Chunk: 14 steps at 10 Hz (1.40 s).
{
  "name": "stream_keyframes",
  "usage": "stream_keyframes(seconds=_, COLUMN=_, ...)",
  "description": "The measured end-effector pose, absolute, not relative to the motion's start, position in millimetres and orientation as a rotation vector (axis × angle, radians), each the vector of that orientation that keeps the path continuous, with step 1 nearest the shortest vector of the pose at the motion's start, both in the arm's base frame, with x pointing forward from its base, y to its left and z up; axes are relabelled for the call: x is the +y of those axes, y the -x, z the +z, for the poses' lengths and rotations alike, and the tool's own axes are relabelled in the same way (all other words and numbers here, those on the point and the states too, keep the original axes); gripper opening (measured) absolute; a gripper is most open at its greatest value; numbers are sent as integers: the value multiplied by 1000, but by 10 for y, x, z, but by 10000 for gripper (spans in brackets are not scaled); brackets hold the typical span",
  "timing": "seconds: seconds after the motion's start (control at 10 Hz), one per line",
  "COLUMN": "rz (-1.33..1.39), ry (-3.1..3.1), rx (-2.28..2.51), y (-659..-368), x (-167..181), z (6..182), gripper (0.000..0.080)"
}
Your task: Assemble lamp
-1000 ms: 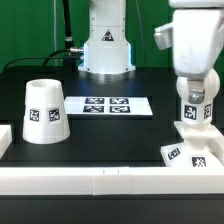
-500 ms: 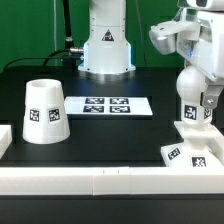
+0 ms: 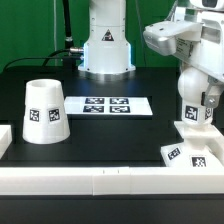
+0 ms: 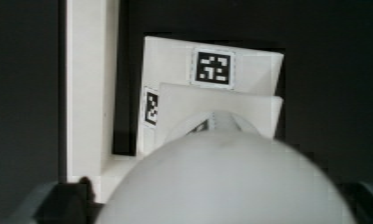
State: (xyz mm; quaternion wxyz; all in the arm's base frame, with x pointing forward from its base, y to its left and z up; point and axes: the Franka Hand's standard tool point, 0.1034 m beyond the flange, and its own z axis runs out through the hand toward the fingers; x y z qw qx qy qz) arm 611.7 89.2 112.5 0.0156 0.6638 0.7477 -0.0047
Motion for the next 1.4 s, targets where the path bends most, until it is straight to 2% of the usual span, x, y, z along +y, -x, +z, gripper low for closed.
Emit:
stream_keyframes(seconds=0.5, rz=-11, ry=-2155, rx=2246, y=-6116, x=893, z=1124, gripper=571)
stream_keyframes(seconds=0.9, rz=0, ry=-2645, rx=1651, y=-6091, x=908, z=1118, gripper=573)
stream_keyframes(seconds=1.4, rz=8, ry=-2904, rx=1149, y=-6086, x=909, z=1115, gripper=573)
